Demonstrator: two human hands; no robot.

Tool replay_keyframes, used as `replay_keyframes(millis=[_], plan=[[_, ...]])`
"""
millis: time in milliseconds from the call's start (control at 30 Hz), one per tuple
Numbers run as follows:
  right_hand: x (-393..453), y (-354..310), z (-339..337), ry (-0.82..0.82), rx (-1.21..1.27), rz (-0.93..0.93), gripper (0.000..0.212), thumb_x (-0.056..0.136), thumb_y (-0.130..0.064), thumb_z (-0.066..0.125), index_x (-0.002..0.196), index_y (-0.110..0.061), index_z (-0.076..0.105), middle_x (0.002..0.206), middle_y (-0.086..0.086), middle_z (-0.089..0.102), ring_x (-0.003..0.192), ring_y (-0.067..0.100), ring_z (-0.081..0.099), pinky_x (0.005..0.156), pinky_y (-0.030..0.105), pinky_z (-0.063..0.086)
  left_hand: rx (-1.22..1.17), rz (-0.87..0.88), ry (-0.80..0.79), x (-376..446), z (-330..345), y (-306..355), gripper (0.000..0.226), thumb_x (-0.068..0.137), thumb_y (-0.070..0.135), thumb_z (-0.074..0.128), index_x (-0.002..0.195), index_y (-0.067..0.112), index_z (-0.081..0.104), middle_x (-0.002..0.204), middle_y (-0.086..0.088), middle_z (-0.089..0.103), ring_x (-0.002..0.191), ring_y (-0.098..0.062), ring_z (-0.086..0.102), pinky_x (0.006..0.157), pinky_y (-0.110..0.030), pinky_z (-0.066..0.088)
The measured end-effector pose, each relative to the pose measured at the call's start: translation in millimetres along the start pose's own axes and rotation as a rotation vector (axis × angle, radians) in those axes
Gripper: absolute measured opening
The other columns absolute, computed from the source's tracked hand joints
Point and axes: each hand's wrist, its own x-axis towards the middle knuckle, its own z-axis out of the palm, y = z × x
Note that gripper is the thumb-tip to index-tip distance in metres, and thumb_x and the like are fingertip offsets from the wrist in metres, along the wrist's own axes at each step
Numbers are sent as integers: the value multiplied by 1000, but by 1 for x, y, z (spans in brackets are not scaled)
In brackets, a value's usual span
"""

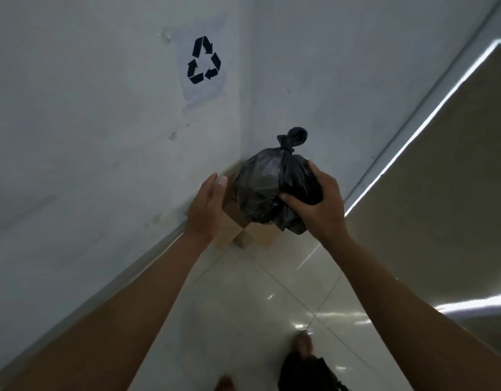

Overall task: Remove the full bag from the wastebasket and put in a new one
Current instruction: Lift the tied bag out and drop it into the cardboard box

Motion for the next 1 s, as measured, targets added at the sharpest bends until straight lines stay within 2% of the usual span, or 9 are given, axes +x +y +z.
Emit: replay_keyframes(millis=[67, 133, 267, 367, 467, 600, 733, 833, 1000], plan=[[43, 28, 4, -44, 0, -7, 90, 70, -39, 86, 147, -27, 42, 136, 2, 47, 120, 3, 42, 93, -4, 30, 20, -21, 35, 33, 24, -8, 53, 103, 45, 40, 150, 20, 40, 153, 4, 43, 135, -4, 39, 96, -5, 28], [82, 54, 7, -100, -8, -24, 90, 70, -40, 86, 148, -26, 42, 137, 3, 48, 121, 2, 41, 94, -5, 29, 7, -62, 75, 59, 49, -12, 53, 103, 43, 40, 150, 19, 40, 151, 6, 43, 129, 0, 38, 91, -1, 28], [151, 101, 17, -223, -13, -59, 91, 68, -36, 88, 147, -23, 44, 137, 6, 47, 125, 10, 44, 97, -4, 29, -16, -154, 192, 101, 97, -21, 52, 101, 48, 41, 146, 22, 45, 144, 11, 47, 132, -6, 42, 102, -17, 28], [193, 126, 33, -316, -19, -52, 91, 68, -33, 89, 147, -21, 45, 137, 7, 46, 125, 11, 44, 94, -6, 28, -84, -257, 246, 125, 120, -31, 69, 89, 71, 42, 143, 29, 50, 148, 12, 49, 134, -5, 44, 115, -30, 32], [228, 147, 58, -370, -29, -58, 90, 68, -33, 89, 146, -21, 46, 137, 9, 46, 126, 15, 46, 98, 1, 31, -48, -316, 294, 154, 131, -43, 84, 77, 84, 37, 143, 32, 50, 147, 11, 51, 136, -9, 45, 117, -40, 34], [268, 178, 95, -406, -63, -56, 90, 67, -35, 89, 145, -20, 47, 137, 12, 46, 127, 22, 48, 104, 24, 39, 87, -330, 349, 198, 141, -65, 103, 70, 93, 30, 148, 27, 42, 152, 4, 45, 140, -14, 40, 118, -41, 32], [299, 203, 127, -412, -101, -30, 90, 67, -39, 88, 145, -21, 46, 137, 12, 45, 127, 22, 48, 103, 24, 39, 217, -340, 348, 235, 146, -91, 93, 78, 82, 32, 153, 27, 30, 161, 0, 30, 148, -17, 27, 119, -35, 24], [321, 221, 148, -437, -116, -60, 91, 66, -52, 80, 144, -20, 47, 136, 12, 46, 127, 25, 49, 104, 30, 43, 252, -354, 368, 264, 147, -114, 91, 80, 80, 32, 153, 26, 33, 160, -2, 32, 148, -17, 28, 120, -38, 25], [349, 264, 199, -518, -142, -108, 89, 66, -51, 82, 143, -19, 49, 138, 12, 47, 127, 25, 49, 102, 30, 45, 273, -414, 436, 305, 153, -166, 86, 86, 72, 36, 149, 14, 41, 155, -7, 40, 144, -20, 34, 119, -37, 27]])
